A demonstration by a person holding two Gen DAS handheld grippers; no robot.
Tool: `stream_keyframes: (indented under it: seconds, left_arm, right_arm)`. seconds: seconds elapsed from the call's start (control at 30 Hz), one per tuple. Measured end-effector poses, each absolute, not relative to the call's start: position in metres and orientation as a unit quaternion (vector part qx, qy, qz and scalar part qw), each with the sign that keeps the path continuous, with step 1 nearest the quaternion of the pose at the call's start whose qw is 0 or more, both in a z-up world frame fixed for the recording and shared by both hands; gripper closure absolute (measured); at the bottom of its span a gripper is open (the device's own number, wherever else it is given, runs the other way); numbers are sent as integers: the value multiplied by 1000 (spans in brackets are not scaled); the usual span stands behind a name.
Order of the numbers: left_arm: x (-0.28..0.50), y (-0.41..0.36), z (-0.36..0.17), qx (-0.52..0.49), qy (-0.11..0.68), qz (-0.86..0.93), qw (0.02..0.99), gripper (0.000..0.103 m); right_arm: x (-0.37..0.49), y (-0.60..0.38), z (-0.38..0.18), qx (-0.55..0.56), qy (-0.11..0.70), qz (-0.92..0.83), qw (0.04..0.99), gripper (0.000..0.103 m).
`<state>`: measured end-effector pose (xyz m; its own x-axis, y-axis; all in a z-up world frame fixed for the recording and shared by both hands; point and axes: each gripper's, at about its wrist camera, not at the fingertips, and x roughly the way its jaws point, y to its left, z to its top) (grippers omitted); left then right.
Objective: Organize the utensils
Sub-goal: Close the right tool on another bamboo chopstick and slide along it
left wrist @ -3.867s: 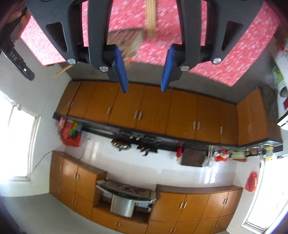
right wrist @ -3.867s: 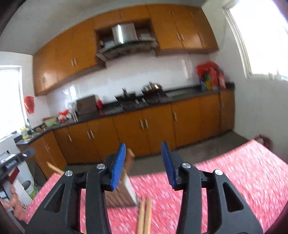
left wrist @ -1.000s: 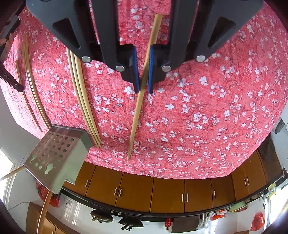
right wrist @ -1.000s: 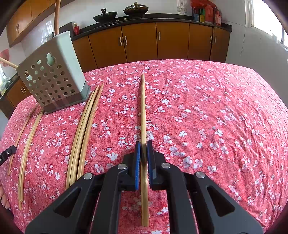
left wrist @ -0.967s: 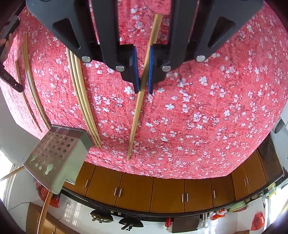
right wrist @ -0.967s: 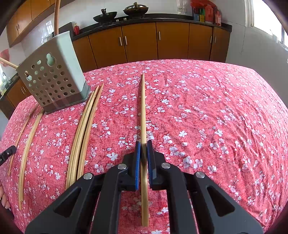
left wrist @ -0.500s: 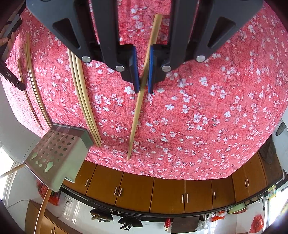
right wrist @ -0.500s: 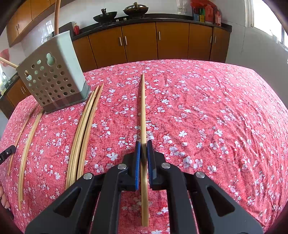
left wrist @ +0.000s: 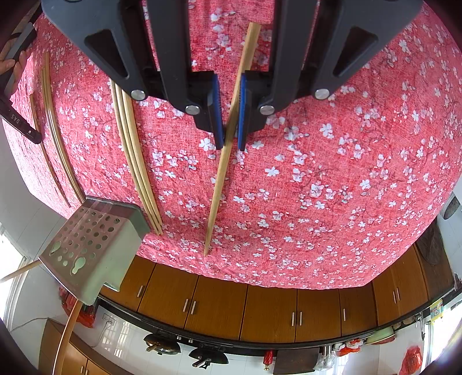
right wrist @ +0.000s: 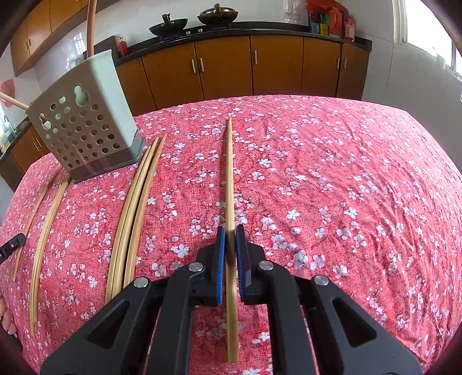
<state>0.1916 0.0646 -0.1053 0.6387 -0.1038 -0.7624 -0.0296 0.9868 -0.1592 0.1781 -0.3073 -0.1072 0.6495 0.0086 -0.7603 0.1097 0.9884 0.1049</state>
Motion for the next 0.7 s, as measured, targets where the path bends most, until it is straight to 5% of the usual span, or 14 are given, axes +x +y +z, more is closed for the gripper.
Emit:
stream_keyframes:
  seconds: [0.7]
  left_arm:
    - [173,57,-102,-55,427,-11,902,90]
  right_arm:
    - [158,-306,-106,75,416,-32,906,94]
